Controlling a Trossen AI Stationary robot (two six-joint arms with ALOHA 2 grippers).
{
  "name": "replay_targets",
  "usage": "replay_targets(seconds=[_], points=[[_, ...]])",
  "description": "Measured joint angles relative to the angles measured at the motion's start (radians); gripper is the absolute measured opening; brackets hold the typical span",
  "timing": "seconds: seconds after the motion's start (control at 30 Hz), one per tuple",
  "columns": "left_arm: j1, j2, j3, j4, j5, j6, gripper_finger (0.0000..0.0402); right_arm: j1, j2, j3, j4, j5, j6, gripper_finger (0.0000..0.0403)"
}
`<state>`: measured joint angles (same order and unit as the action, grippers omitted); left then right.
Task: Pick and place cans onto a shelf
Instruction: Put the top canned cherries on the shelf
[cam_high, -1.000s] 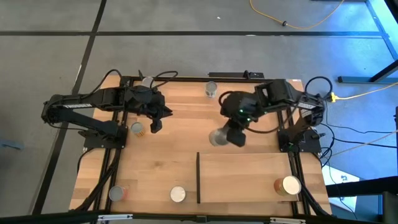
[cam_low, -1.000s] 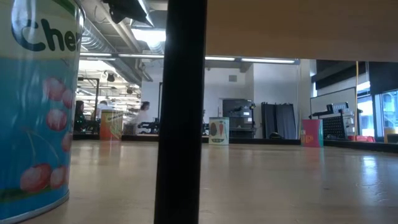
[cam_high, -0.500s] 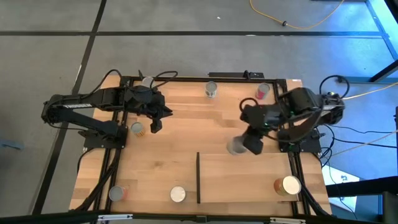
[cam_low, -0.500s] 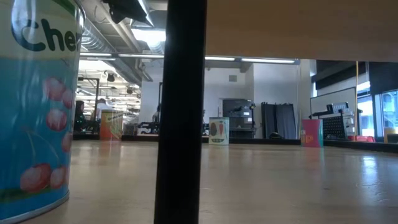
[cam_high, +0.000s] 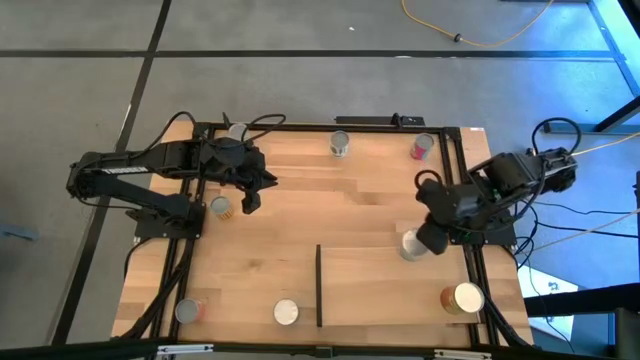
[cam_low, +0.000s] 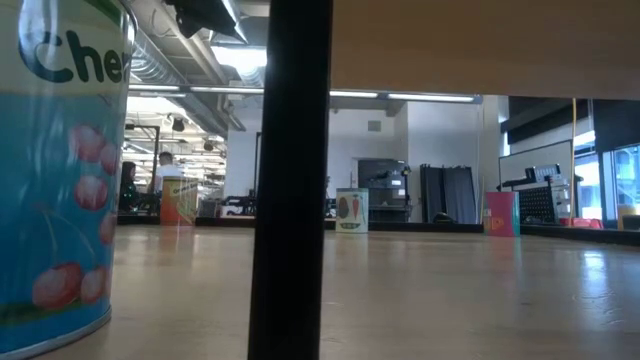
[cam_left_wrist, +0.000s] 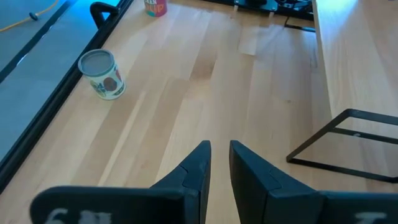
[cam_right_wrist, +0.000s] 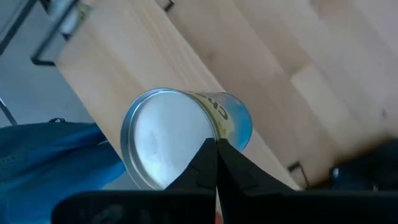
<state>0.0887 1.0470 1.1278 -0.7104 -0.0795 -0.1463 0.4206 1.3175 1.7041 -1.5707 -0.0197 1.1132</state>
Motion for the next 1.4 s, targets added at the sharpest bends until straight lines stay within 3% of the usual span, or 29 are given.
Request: replay_targets(seconds=[0.6,1.4], points=[[0.0,0.0,0.0,0.001,0.0,-0.002,0.0053,0.164,-0.173,-0.254,0.0,-0.039,0.296,0.0],[0.0,0.0,0.0,0.007,-0.005,-0.001,0.0053,0.181,-0.184,-0.323,0.0,-0.107,0.319,0.0015]])
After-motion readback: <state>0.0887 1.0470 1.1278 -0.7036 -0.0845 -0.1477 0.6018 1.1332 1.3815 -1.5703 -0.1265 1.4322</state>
